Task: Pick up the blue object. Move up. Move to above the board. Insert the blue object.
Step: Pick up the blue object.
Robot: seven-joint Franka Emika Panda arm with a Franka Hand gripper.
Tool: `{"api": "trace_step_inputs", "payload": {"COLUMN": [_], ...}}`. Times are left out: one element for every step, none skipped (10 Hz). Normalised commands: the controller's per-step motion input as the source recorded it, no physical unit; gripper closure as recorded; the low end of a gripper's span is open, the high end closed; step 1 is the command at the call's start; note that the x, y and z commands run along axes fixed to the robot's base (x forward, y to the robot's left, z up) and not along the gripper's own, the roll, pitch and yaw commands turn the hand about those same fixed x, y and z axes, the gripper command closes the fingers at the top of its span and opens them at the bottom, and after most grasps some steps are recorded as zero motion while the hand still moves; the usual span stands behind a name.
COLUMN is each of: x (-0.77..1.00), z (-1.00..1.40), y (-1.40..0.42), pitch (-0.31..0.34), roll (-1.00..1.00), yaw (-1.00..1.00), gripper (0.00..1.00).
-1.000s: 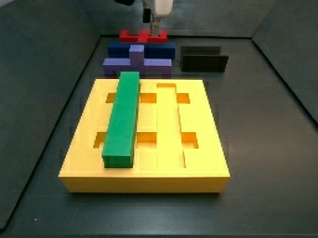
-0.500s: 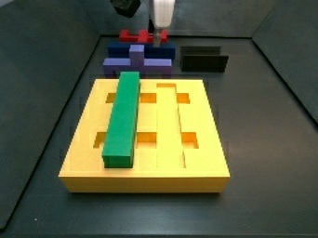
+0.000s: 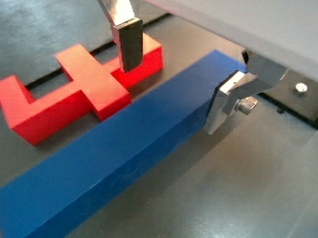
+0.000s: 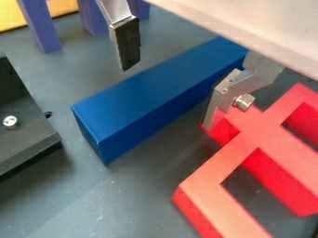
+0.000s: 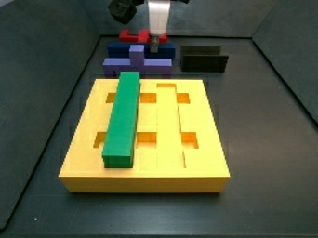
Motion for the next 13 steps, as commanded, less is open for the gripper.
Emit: {"api": "trace_step_inputs", "payload": {"x": [0.01, 0.00, 0.01, 0.00, 0.00, 0.00, 0.05, 0.03, 0.08, 0.07, 0.00, 0.03, 0.01], "z": [-0.30, -0.32, -0.29, -0.26, -0.23, 0.00, -0.02, -0.04, 0.00, 0.00, 0.04, 0.00, 0.00], "y": [0.00, 0.00, 0.00, 0.00, 0.00, 0.00, 0.00, 0.07, 0.19, 0.15, 0.03, 0.00, 0.00], "pitch": [0.000, -0.007, -0.007, -0.010, -0.010, -0.011, 0.000, -0.057, -0.143, -0.149, -0.111, -0.059, -0.087], "roll": [0.00, -0.02, -0.04, -0.05, -0.06, 0.00, -0.01, -0.23, -0.43, -0.42, -0.27, -0.16, -0.21], "yaw": [-0.21, -0.20, -0.21, -0.21, -0.21, 0.00, 0.00, -0.25, -0.22, -0.22, -0.13, -0.02, -0.02], "gripper": [0.00, 0.00, 0.00, 0.00, 0.00, 0.00, 0.00, 0.00, 0.00, 0.00, 0.00, 0.00, 0.00]}}
